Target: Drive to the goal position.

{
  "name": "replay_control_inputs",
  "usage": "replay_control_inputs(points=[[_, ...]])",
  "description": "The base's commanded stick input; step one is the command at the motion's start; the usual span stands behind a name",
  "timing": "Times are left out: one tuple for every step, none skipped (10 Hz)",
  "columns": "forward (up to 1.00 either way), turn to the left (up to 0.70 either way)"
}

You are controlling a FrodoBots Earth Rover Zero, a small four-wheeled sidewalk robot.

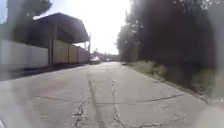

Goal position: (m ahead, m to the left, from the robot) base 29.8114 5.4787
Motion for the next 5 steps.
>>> replay_control_inputs(points=[[0.70,0.28],[0.70,0.11],[0.70,0.01],[0.70,0.00],[0.70,0.00]])
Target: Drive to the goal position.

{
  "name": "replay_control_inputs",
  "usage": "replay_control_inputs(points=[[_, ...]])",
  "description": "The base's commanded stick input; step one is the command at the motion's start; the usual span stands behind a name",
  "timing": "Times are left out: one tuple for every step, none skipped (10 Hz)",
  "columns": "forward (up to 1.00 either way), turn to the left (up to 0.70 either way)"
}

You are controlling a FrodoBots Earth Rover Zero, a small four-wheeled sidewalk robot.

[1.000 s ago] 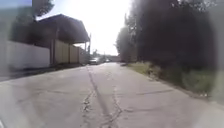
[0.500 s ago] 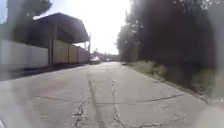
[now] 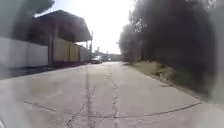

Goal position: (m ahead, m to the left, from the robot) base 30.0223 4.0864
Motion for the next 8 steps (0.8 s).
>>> replay_control_inputs(points=[[0.70,0.00],[0.70,0.00],[0.70,0.00],[0.70,0.00],[0.70,0.00],[0.70,0.00],[0.70,0.00],[0.70,0.00]])
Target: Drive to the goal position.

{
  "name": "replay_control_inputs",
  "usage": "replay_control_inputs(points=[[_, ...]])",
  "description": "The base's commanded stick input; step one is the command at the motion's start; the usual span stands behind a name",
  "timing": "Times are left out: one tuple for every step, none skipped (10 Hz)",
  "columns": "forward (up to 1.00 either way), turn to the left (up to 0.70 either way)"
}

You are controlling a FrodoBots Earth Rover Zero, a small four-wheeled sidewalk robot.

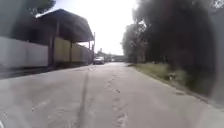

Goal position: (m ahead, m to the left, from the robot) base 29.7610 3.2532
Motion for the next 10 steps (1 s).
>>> replay_control_inputs(points=[[0.70,0.00],[0.70,0.00],[0.70,0.00],[0.70,0.00],[0.70,0.00],[0.70,0.00],[0.70,0.00],[0.70,0.00],[0.70,0.00],[0.70,0.00]])
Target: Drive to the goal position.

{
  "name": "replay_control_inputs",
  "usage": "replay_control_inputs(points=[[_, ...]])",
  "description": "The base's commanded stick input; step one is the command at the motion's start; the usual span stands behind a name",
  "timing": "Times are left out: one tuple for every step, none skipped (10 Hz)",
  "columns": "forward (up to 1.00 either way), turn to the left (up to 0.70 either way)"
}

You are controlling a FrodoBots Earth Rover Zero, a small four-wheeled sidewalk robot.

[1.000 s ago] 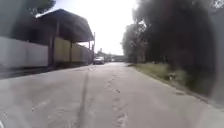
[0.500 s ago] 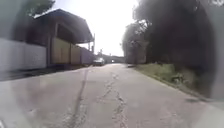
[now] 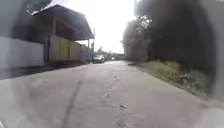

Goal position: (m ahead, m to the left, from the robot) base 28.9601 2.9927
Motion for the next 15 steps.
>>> replay_control_inputs(points=[[0.70,0.00],[0.70,0.00],[0.70,0.00],[0.70,0.00],[0.70,0.00],[0.70,0.00],[0.70,0.00],[0.70,0.00],[0.70,0.00],[0.70,0.00],[0.70,0.00],[0.70,0.00],[0.70,0.00],[0.70,0.00],[0.70,0.00]])
